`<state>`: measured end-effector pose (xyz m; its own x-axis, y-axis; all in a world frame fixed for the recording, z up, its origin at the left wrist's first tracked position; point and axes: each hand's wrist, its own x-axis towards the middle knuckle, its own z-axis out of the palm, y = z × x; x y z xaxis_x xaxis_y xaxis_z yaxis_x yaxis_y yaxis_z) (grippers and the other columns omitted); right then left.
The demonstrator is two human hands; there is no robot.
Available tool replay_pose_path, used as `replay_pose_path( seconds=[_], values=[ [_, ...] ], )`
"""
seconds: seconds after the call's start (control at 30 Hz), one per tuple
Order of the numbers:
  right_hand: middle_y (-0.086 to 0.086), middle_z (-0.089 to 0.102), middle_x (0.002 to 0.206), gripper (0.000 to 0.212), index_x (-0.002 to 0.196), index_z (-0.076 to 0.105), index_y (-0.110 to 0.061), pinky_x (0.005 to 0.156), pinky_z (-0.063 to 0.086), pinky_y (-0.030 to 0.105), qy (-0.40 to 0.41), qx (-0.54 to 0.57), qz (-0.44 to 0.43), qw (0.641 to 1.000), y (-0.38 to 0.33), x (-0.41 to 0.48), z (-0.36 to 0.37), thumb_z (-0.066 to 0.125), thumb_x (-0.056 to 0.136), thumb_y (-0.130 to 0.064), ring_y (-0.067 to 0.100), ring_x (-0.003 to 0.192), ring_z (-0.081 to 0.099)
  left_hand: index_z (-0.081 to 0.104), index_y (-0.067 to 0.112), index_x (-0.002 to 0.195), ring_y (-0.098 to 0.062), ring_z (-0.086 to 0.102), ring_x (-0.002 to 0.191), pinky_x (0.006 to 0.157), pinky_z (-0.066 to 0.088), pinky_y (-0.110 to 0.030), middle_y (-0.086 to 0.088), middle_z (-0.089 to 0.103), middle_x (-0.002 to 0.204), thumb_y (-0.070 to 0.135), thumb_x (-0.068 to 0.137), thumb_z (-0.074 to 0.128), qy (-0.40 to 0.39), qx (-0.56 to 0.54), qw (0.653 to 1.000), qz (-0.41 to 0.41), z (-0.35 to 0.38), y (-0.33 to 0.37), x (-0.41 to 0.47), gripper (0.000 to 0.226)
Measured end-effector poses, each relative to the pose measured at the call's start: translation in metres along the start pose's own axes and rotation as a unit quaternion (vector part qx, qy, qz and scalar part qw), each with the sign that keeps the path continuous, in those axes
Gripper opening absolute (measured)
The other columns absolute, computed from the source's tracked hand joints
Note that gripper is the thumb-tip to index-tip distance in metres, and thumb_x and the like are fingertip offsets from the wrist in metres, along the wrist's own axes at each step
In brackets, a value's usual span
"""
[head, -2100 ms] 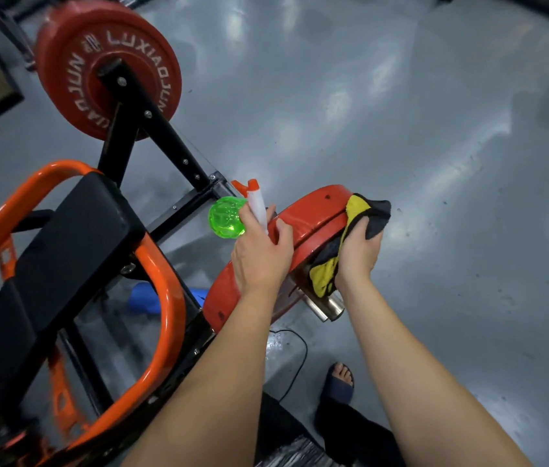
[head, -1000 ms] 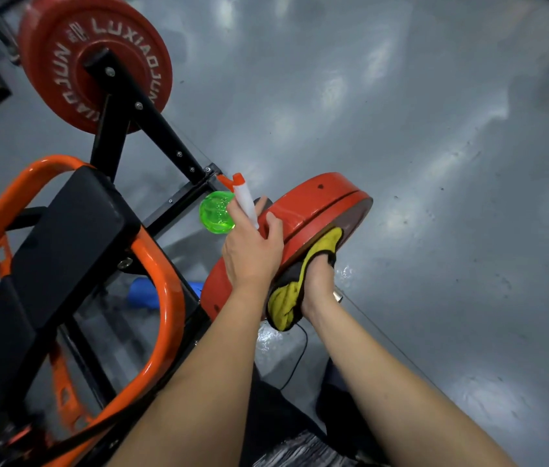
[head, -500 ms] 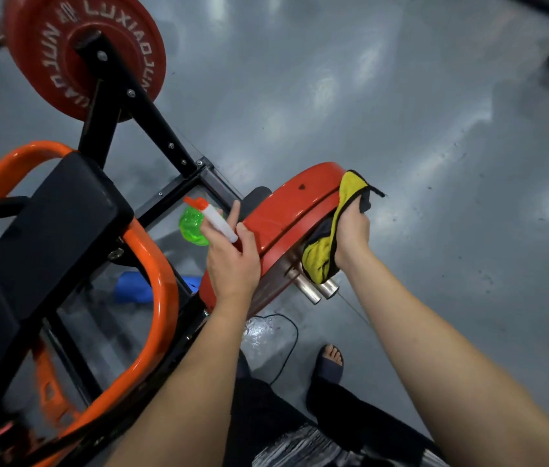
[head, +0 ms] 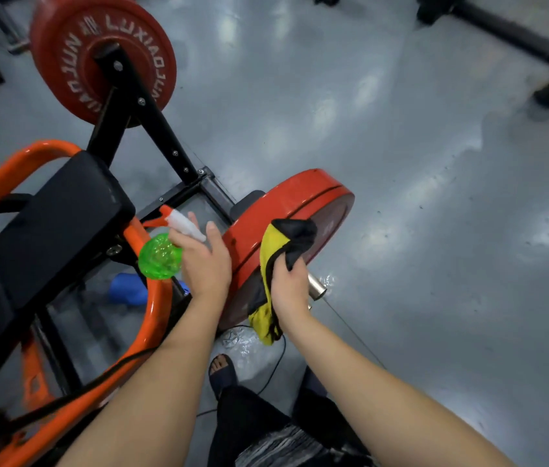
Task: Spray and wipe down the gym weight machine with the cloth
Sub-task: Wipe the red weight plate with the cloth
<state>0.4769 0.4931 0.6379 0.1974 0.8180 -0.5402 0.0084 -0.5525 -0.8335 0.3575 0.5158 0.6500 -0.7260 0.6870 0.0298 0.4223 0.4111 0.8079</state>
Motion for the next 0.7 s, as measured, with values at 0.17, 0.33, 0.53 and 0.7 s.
replay_pose_path(
  seconds=[0.17,0.33,0.53,0.7],
  values=[
    [0.015,0.062,0.136,0.07,0.136,0.059,-0.007,0.108,0.046,0.045,0.103,0.13,0.077,0.983,-0.047,0.032,-0.007,0.04,0.096,-0.062,0.035,0.122,0.058,0.012,-0.003,0.153,-0.034,0.056,0.129,0.095,0.053,-0.044,-0.02,0.055,0.145,0.035,0.102,0.054,-0.026,-0.009,0.999,0.026,0.032,0.057,-0.003,0.077],
    [0.002,0.069,0.121,0.08,0.122,0.067,-0.021,0.102,0.051,0.044,0.078,0.15,0.125,0.978,-0.06,0.115,-0.041,0.047,0.08,-0.085,0.028,0.11,0.066,0.021,0.006,0.143,-0.043,0.069,0.1,0.08,0.056,-0.049,-0.015,0.071,0.123,0.048,0.095,0.045,-0.021,0.096,0.994,0.047,0.051,0.061,-0.01,0.068],
    [-0.004,0.07,0.119,0.075,0.13,0.056,-0.029,0.084,0.06,0.046,0.014,0.263,0.153,0.952,-0.053,0.104,-0.047,0.062,0.077,-0.083,0.021,0.097,0.072,0.024,0.012,0.141,-0.039,0.069,0.103,0.081,0.056,-0.049,-0.011,0.071,0.122,0.048,0.092,0.047,-0.025,0.1,0.994,0.047,0.054,0.061,-0.009,0.064],
    [-0.001,0.07,0.129,0.084,0.14,0.056,-0.028,0.096,0.057,0.054,-0.009,0.306,0.147,0.941,-0.027,0.081,-0.026,0.054,0.078,-0.086,0.027,0.109,0.071,0.023,0.018,0.141,-0.035,0.069,0.104,0.084,0.057,-0.048,-0.002,0.07,0.128,0.048,0.093,0.049,-0.045,0.092,0.993,0.053,0.052,0.057,-0.005,0.062]
  ],
)
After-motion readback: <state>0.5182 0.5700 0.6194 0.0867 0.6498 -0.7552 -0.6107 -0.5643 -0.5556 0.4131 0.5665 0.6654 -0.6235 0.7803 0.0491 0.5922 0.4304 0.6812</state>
